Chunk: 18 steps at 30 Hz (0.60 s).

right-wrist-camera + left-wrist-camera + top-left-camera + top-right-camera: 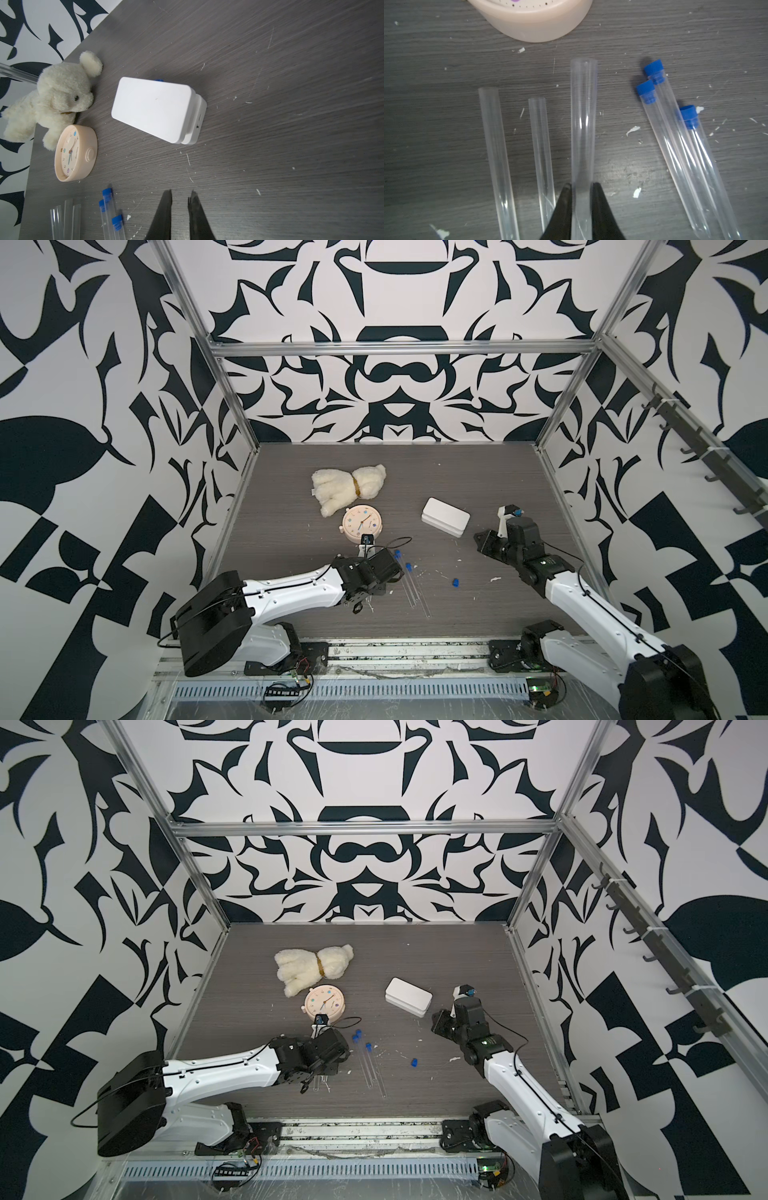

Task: Remove stoppers from test tubes
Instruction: Place the test tube at the center of the board.

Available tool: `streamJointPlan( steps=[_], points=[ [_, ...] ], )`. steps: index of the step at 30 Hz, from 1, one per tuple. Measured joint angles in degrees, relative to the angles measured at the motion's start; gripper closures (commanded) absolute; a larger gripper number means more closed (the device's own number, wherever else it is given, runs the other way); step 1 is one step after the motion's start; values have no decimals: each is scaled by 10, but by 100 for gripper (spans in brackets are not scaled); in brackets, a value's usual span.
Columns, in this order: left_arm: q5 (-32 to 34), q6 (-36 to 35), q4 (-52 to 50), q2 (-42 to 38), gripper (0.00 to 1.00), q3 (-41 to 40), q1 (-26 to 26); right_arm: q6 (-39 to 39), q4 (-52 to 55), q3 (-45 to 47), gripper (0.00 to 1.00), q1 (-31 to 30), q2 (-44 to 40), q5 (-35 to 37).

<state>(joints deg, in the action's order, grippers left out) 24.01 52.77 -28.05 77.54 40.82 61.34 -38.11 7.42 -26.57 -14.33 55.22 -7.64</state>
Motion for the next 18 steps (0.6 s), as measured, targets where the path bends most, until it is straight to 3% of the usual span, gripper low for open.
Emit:
streamJointPlan(
  steps=[18],
  points=[
    [-29, 2, 26, 67, 81, 0, -21, -2, -74, 43, 94, 0, 78, -7]
  ],
)
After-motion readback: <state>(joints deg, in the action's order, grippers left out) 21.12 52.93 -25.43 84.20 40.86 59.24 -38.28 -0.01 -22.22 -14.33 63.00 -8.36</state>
